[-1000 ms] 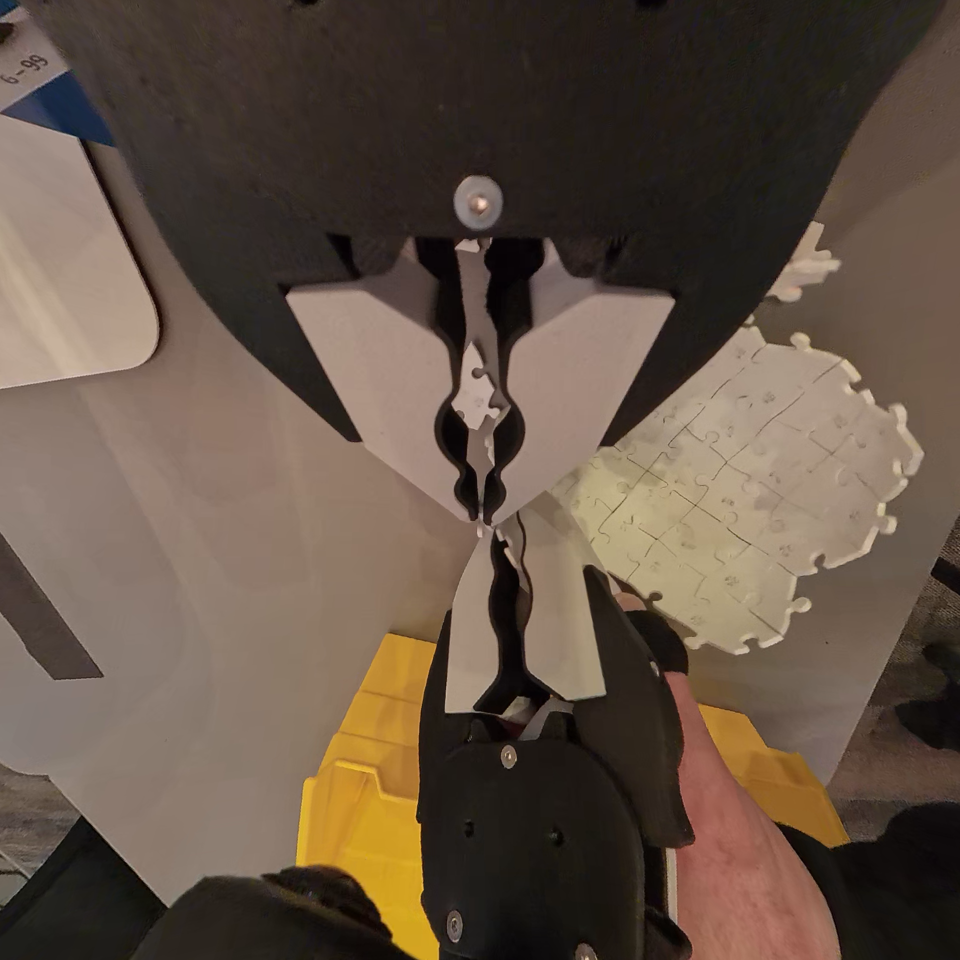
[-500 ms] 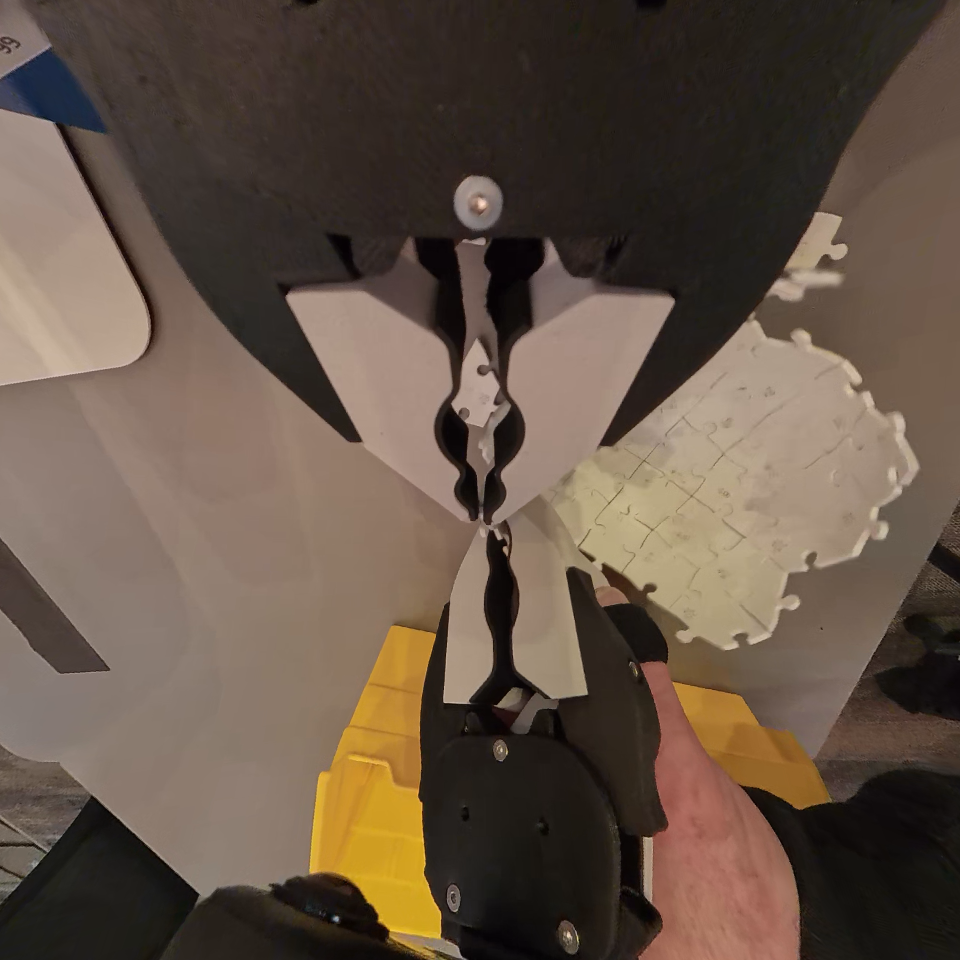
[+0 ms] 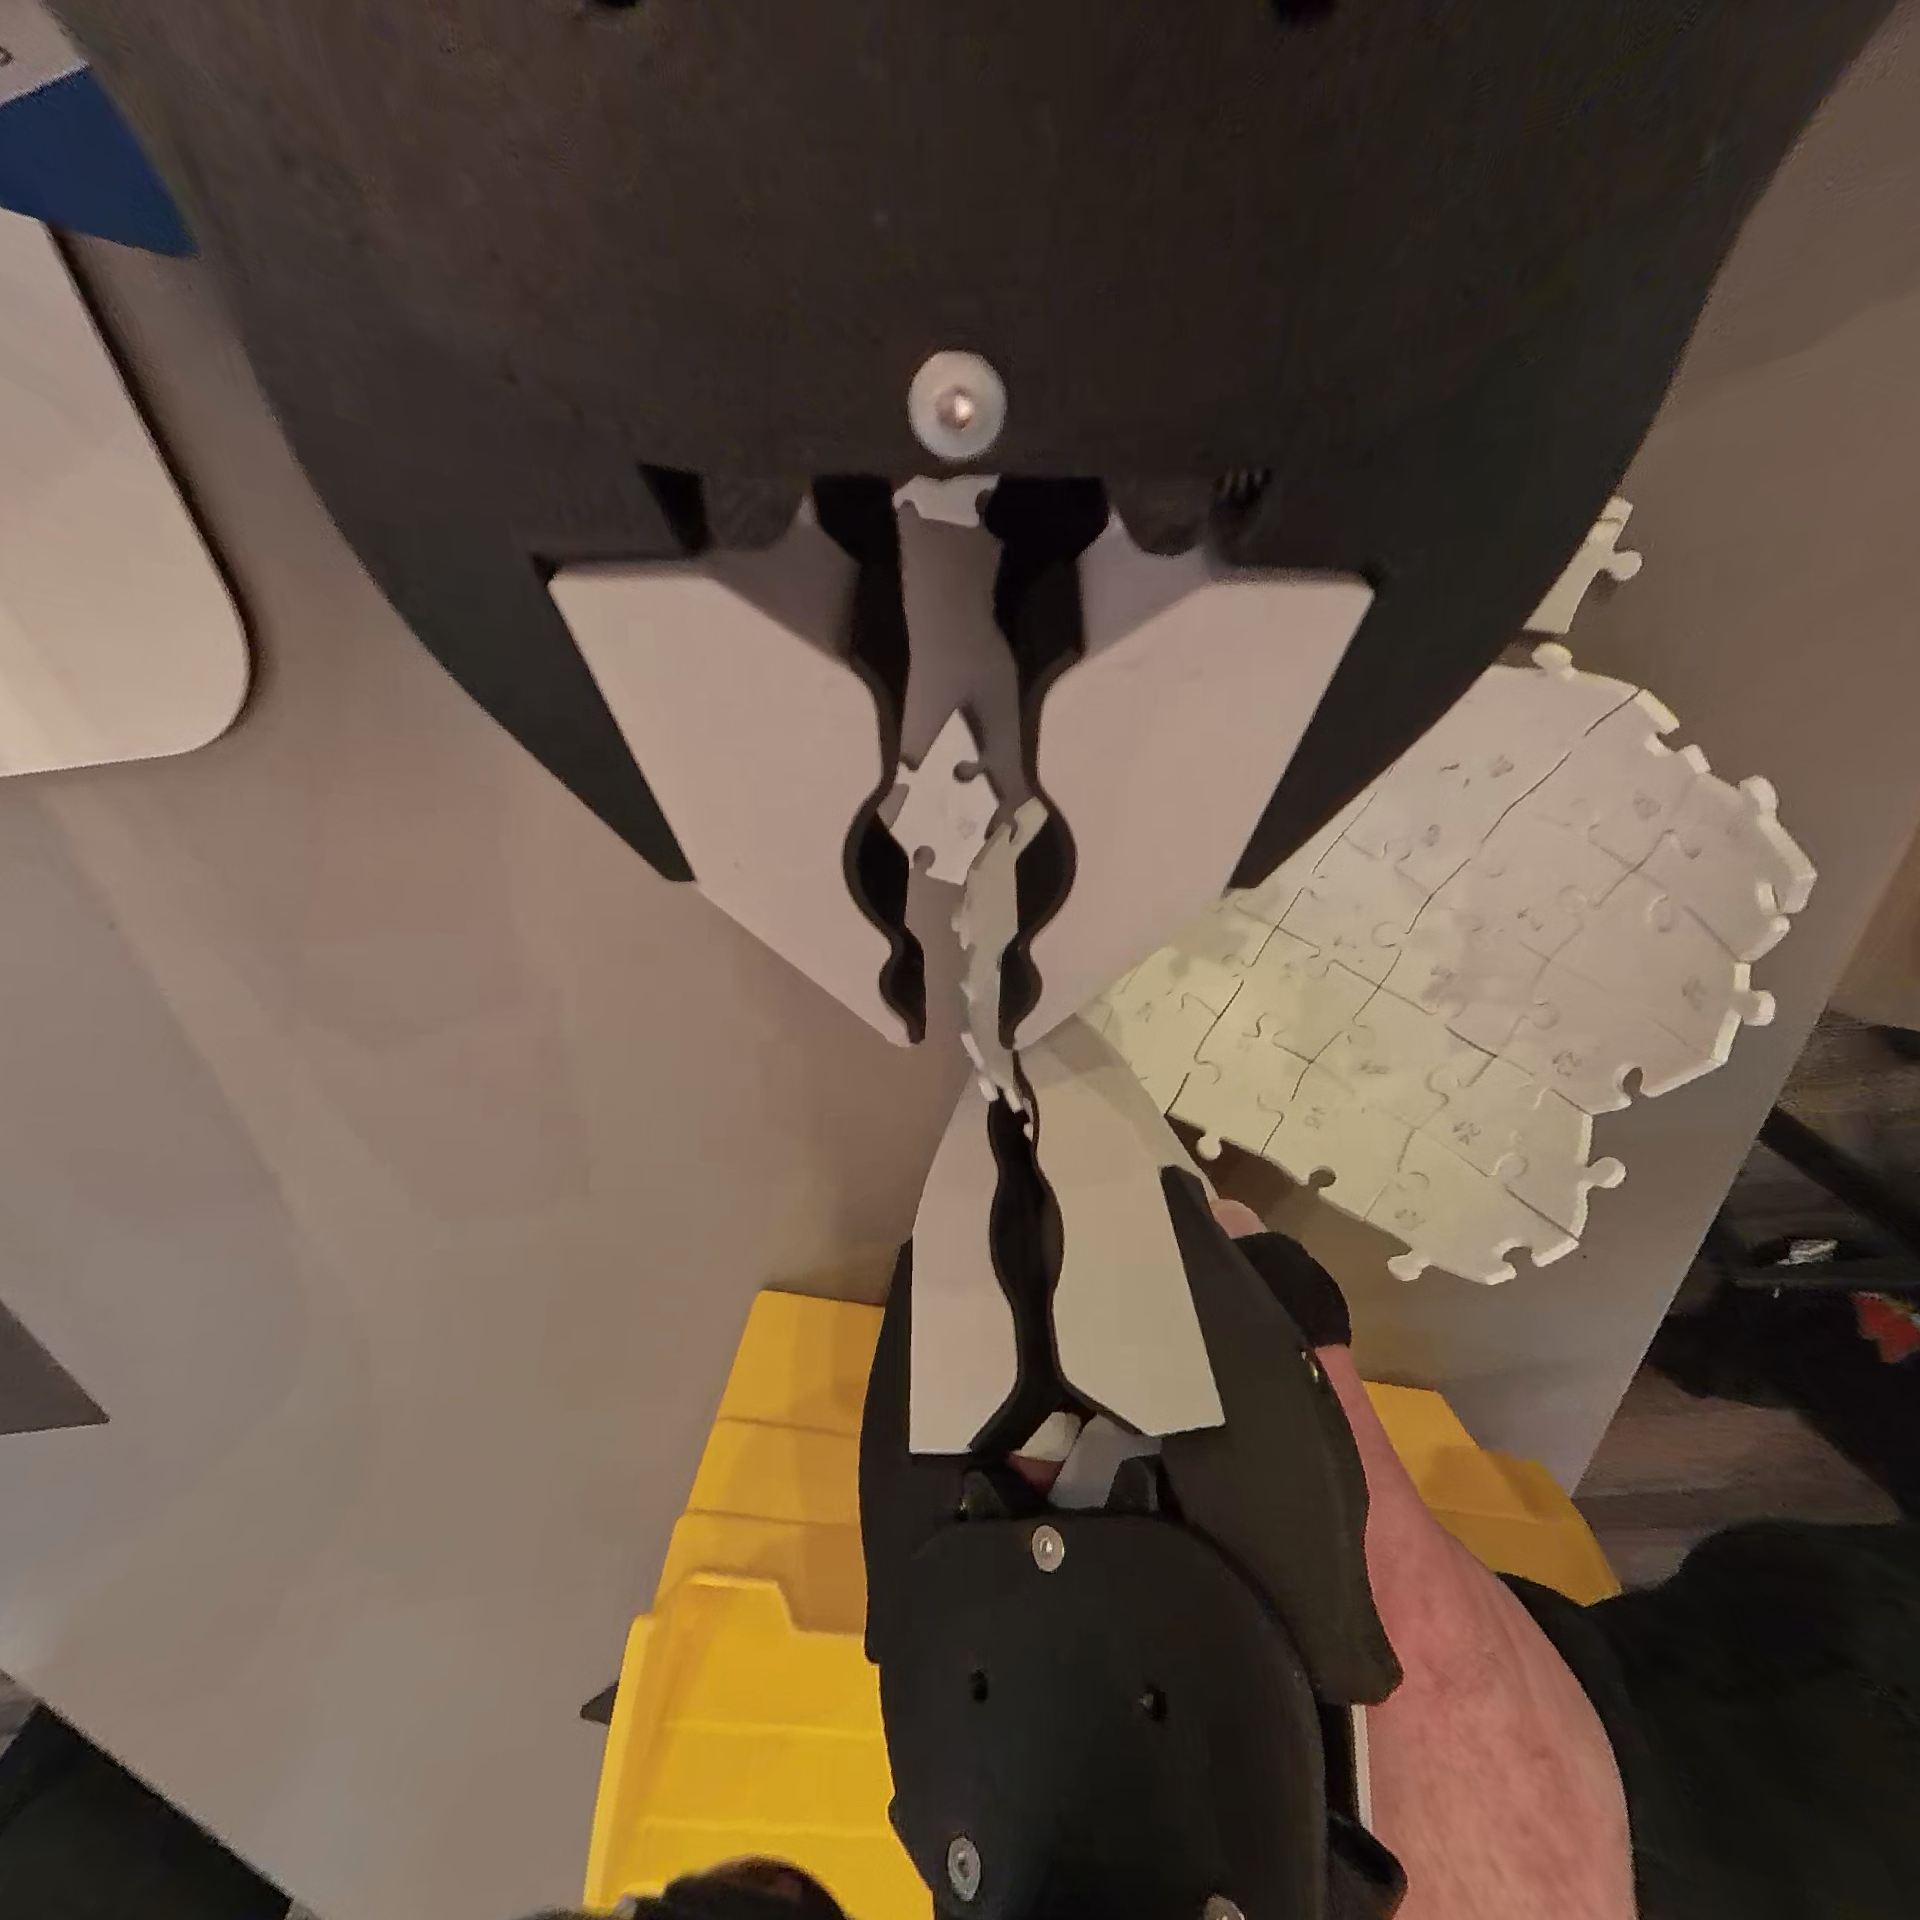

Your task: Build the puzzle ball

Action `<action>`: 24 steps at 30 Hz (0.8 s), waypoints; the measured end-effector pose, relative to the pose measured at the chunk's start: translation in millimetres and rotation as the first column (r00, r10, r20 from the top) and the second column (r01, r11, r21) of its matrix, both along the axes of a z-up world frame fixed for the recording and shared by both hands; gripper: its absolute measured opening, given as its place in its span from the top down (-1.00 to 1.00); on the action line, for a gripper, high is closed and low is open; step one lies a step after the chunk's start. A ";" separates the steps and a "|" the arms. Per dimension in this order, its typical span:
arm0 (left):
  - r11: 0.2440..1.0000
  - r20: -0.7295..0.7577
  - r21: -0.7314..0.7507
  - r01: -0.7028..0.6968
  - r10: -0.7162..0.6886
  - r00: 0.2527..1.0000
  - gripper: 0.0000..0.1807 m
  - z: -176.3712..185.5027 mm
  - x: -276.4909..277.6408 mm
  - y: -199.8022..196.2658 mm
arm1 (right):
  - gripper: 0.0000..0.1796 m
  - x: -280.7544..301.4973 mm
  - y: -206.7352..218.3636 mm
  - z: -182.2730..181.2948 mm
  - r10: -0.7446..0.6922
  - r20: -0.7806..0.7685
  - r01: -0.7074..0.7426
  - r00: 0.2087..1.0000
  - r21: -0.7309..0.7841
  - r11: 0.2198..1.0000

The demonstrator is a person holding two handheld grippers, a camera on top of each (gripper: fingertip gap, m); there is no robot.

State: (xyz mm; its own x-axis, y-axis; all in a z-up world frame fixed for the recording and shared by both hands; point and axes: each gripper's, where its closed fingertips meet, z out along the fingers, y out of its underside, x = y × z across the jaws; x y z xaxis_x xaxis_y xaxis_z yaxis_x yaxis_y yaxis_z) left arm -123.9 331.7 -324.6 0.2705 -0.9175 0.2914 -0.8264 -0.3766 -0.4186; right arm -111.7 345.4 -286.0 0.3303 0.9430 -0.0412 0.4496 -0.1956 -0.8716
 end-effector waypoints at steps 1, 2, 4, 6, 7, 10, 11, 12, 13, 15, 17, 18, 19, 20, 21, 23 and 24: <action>1.000 0.000 -0.001 0.000 0.000 1.000 0.97 0.0 0.0 -0.1 | 0.83 0.0 -1.2 -2.6 0.009 0.011 -0.009 1.000 -0.020 1.000; 1.000 -0.001 -0.002 -0.001 0.001 1.000 0.97 0.1 0.0 0.0 | 0.78 -0.1 -2.6 -5.7 0.021 0.023 -0.020 1.000 -0.044 0.999; 1.000 0.000 0.001 0.000 0.000 1.000 0.97 0.2 0.3 0.1 | 0.77 -1.1 -6.1 -11.8 0.047 0.045 -0.043 0.998 -0.081 0.996; 1.000 0.002 0.003 0.004 -0.004 1.000 0.97 0.6 0.7 0.0 | 0.76 -2.0 -7.8 -19.0 0.063 0.077 -0.055 0.995 -0.101 0.993; 1.000 0.002 0.003 0.005 -0.005 1.000 0.97 0.9 1.1 -0.1 | 0.77 -2.4 -8.4 -22.2 0.071 0.092 -0.060 0.993 -0.110 0.992; 1.000 0.001 0.008 0.011 -0.011 1.000 0.97 1.5 1.9 -0.3 | 0.87 -4.0 -7.5 -25.1 0.074 0.092 -0.062 0.993 -0.118 0.991; 1.000 0.000 0.007 0.014 -0.014 1.000 0.97 1.7 2.3 -0.7 | 0.90 -4.1 -7.9 -25.3 0.077 0.087 -0.065 0.993 -0.130 0.989; 1.000 -0.002 0.008 0.017 -0.017 1.000 0.97 1.5 2.6 -0.9 | 0.93 -3.8 -8.2 -25.8 0.080 0.085 -0.067 0.993 -0.142 0.988; 1.000 -0.004 0.009 0.019 -0.019 1.000 0.97 1.4 2.9 -1.0 | 0.93 -3.4 -8.5 -26.0 0.083 0.083 -0.070 0.993 -0.150 0.986; 1.000 -0.004 0.011 0.021 -0.021 1.000 0.97 1.4 4.0 -0.8 | 0.95 -2.6 -9.0 -25.6 0.089 0.078 -0.076 0.993 -0.156 0.985; 1.000 -0.004 0.013 0.022 -0.022 1.000 0.97 1.4 4.9 -0.3 | 0.97 -2.0 -9.5 -25.0 0.091 0.065 -0.078 0.994 -0.174 0.982; 1.000 -0.004 0.014 0.024 -0.023 1.000 0.96 1.7 5.2 -0.1 | 0.97 -1.9 -9.5 -24.8 0.090 0.059 -0.078 0.994 -0.176 0.981; 1.000 -0.007 0.017 0.023 -0.023 1.000 0.96 1.8 5.2 0.7 | 0.97 -2.0 -9.1 -24.5 0.086 0.053 -0.075 0.995 -0.178 0.981; 1.000 -0.010 0.020 0.024 -0.024 1.000 0.96 2.0 4.8 1.2 | 0.98 -2.4 -8.7 -24.4 0.081 0.046 -0.071 0.996 -0.183 0.981; 0.999 -0.014 0.021 0.026 -0.026 1.000 0.96 2.0 4.4 1.4 | 0.98 -2.8 -8.6 -24.5 0.077 0.040 -0.068 0.996 -0.191 0.979; 0.999 -0.019 0.021 0.030 -0.030 0.999 0.96 1.9 3.5 1.3 | 0.98 -3.7 -8.0 -24.5 0.070 0.031 -0.062 0.997 -0.203 0.977; 0.999 -0.019 0.025 0.029 -0.028 0.999 0.96 2.0 3.1 1.9 | 0.96 -4.3 -7.0 -24.7 0.059 0.026 -0.052 0.998 -0.211 0.976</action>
